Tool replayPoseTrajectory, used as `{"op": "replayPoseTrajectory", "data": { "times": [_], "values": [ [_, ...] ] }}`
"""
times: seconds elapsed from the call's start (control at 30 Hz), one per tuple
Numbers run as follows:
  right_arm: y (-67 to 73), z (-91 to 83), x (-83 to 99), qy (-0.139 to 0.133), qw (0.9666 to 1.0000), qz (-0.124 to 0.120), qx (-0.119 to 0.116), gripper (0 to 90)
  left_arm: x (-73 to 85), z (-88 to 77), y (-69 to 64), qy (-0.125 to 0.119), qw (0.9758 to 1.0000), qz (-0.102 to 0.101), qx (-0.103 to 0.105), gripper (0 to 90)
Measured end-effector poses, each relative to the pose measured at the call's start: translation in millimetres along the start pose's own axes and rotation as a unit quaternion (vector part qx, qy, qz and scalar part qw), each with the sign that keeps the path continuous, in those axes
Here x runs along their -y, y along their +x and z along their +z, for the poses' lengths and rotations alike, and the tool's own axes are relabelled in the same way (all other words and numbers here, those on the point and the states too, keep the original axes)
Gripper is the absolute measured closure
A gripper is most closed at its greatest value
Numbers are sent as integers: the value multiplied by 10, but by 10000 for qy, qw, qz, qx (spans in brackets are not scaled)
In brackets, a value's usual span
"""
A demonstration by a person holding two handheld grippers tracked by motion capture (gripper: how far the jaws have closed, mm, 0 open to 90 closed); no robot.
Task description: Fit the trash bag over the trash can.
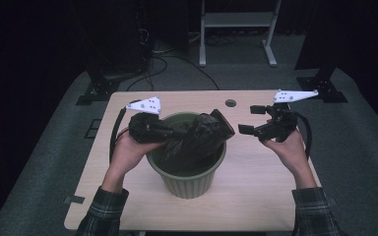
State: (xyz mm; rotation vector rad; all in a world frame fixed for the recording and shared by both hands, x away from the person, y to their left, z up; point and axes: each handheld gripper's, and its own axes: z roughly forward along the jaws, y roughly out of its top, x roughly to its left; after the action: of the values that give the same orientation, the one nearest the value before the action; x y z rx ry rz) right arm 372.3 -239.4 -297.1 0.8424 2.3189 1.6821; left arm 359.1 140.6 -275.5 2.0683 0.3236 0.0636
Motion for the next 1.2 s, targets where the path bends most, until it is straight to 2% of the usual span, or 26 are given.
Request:
{"op": "replayPoseTrajectory", "data": {
  "times": [0.27,0.37,0.47,0.53,0.6,0.63,0.67,0.7,0.83,1.07,1.2],
  "values": [
    [234,-27,-8,-183,9990,-185,-361,8,57,75,66,80,9997,-140,-159,900],
    [316,-22,-20,-234,9980,-299,-512,53,56,95,73,105,9996,-133,-204,900],
    [376,-15,-29,-257,9966,-433,-655,156,56,94,76,88,9996,-148,-221,900],
    [404,2,-28,-275,9955,-474,-777,259,57,92,78,81,9996,-152,-235,900],
    [441,16,-24,-267,9943,-606,-831,415,57,80,78,65,9996,-151,-248,900],
    [441,16,-24,-267,9943,-606,-831,415,57,80,78,65,9996,-151,-248,900],
    [451,18,-21,-283,9939,-647,-848,490,57,68,76,51,9995,-146,-276,900],
    [485,18,-9,-313,9931,-774,-821,660,61,56,77,25,9995,-152,-283,900],
    [513,22,8,-254,9918,-939,-828,897,72,13,78,-20,9993,-191,-334,900],
    [505,-21,37,-196,9927,-937,-730,899,166,-154,112,-150,9983,-285,-488,900],
    [461,-68,87,-116,9941,-902,-586,899,266,-340,103,-272,9970,-345,-639,900]
  ]
}}
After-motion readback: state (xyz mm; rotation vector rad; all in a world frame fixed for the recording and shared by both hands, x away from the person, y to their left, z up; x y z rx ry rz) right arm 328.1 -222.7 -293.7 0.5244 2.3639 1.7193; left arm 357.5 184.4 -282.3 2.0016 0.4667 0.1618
